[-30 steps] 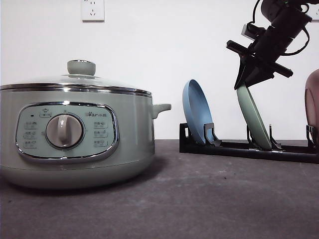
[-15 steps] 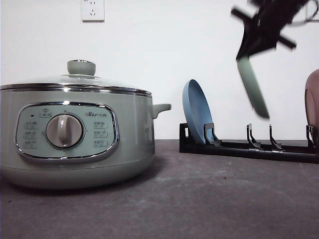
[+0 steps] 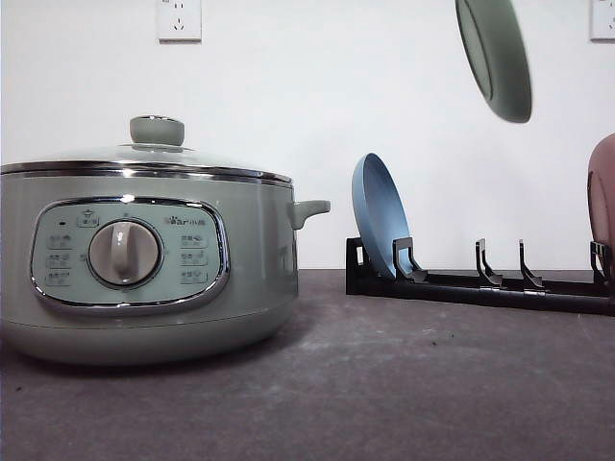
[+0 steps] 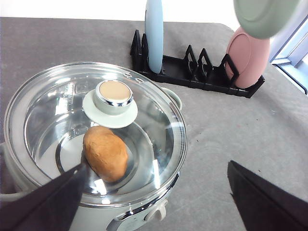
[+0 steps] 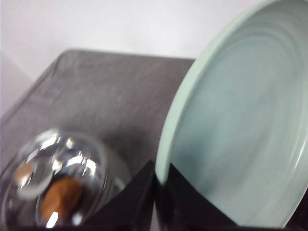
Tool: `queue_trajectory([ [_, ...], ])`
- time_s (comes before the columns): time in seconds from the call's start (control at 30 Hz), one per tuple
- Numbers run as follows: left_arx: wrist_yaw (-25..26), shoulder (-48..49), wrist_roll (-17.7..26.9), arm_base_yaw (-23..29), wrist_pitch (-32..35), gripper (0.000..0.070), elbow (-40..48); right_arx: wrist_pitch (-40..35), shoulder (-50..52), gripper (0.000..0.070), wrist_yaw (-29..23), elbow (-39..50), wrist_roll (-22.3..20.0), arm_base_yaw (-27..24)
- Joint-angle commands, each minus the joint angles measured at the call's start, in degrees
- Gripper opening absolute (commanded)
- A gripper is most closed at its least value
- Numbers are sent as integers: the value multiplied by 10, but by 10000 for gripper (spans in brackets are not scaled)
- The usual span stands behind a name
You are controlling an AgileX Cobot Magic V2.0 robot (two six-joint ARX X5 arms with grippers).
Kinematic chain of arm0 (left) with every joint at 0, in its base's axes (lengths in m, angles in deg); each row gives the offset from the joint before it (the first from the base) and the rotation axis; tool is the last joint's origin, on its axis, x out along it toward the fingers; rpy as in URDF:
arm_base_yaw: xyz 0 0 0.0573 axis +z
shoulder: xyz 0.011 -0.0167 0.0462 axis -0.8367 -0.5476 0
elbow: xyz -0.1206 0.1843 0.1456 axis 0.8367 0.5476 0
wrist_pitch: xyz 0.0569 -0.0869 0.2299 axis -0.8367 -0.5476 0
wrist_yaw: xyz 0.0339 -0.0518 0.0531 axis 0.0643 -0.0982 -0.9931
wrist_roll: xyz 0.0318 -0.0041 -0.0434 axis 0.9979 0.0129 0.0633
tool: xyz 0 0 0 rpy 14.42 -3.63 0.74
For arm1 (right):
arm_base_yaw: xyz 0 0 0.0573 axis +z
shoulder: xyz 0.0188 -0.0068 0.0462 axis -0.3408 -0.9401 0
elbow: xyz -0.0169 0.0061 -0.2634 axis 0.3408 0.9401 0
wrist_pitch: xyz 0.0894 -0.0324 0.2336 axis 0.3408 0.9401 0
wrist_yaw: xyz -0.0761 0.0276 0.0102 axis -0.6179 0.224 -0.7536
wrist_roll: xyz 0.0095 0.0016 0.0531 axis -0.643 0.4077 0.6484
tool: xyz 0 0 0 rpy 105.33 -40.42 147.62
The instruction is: Transfer potato from steamer to green plate
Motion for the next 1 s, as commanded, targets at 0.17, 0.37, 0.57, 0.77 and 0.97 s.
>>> queue_trajectory([
  [0.17, 3, -3, 3, -2, 5, 596, -10, 150, 8, 5, -94, -15, -118, 86],
  [0.37, 2, -3, 3, -2, 8, 596, -10, 232, 8, 4, -215, 22, -140, 203],
  [0.57, 2, -3, 3, -2, 8, 596, -10, 211, 8, 4, -287, 125, -124, 308],
  [0.77, 2, -3, 3, -2, 8, 596, -10, 155, 7, 4, -345, 242, -108, 386],
  [0.97, 2, -3, 5, -2, 9, 596, -10, 93, 5, 4, -384, 323, -104, 440],
])
